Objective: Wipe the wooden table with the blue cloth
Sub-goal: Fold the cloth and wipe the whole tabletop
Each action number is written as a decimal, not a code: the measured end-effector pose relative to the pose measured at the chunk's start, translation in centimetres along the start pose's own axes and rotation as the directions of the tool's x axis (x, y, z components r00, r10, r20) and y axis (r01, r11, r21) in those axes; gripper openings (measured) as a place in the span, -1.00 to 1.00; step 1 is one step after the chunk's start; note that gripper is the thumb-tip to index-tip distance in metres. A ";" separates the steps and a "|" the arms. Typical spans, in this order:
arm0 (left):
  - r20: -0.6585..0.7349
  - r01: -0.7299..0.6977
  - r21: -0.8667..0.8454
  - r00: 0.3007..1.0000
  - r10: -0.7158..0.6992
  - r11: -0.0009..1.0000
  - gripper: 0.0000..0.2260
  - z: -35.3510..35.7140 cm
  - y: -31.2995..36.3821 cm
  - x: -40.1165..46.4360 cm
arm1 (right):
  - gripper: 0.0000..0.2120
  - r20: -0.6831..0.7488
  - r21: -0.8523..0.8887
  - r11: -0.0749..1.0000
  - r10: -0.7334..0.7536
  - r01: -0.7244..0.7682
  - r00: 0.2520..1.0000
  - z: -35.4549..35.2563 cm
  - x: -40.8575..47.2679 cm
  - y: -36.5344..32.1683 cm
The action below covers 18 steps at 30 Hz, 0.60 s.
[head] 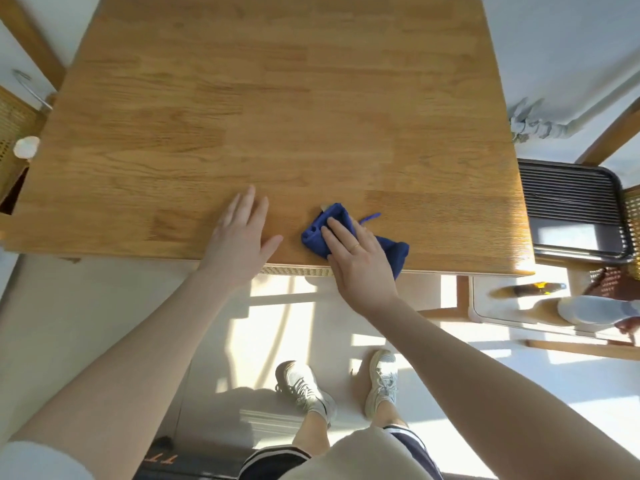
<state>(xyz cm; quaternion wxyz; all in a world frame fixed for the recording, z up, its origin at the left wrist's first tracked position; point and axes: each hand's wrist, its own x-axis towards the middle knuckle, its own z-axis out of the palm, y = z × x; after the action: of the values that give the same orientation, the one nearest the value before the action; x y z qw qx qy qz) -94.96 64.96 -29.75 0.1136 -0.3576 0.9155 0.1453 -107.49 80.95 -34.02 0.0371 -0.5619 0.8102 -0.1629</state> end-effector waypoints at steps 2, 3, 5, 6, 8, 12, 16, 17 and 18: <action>0.005 0.035 0.060 0.999 -0.035 0.998 -0.31 0.2 -1.1 0.5 | -0.63 -0.001 -0.008 1.000 -0.027 0.027 1.000 0.1 1.1 0.4; 0.015 0.049 0.077 0.999 -0.050 0.996 -0.29 0.3 -1.5 0.8 | -0.63 -0.002 -0.007 0.999 -0.031 0.031 1.000 0.0 2.1 0.8; 0.028 0.069 0.070 0.997 -0.071 0.995 -0.29 0.6 -2.1 1.0 | -0.66 -0.006 0.019 1.000 -0.005 0.005 1.000 -0.1 4.5 1.7; 0.025 0.071 0.066 0.997 -0.073 0.995 -0.29 0.8 -2.2 1.1 | -0.66 -0.010 0.036 0.999 0.027 -0.027 1.000 -0.2 5.9 2.0; 0.008 0.058 0.066 0.998 -0.058 0.996 -0.29 0.9 -2.3 1.1 | -0.66 -0.016 0.046 0.994 0.104 -0.103 0.994 -0.3 8.6 2.4; 0.043 0.034 0.062 0.998 -0.036 0.998 -0.23 0.2 -2.6 0.9 | -0.62 -0.027 -0.021 0.989 0.149 -0.150 0.988 -0.4 9.9 1.9; 0.066 0.025 0.068 0.997 -0.029 0.997 -0.10 -0.3 -2.9 0.9 | -0.56 0.069 -0.130 0.970 -0.198 0.206 0.978 -0.3 4.5 -0.8; 0.059 0.026 0.070 0.998 -0.031 0.997 -0.09 -0.2 -2.9 1.0 | -0.54 0.106 -0.137 0.953 -0.259 0.272 0.960 -0.2 3.4 -1.2; 0.051 0.028 0.071 0.998 -0.032 0.997 -0.09 -0.2 -2.9 1.0 | -0.54 0.134 -0.139 0.939 -0.297 0.315 0.945 0.0 2.9 -1.3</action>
<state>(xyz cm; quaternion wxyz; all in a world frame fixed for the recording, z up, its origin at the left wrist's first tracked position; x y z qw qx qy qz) -93.72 62.26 -30.46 0.1520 -0.3631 0.9113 0.1203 -107.44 77.86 -33.27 0.0113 -0.6904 0.7199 -0.0703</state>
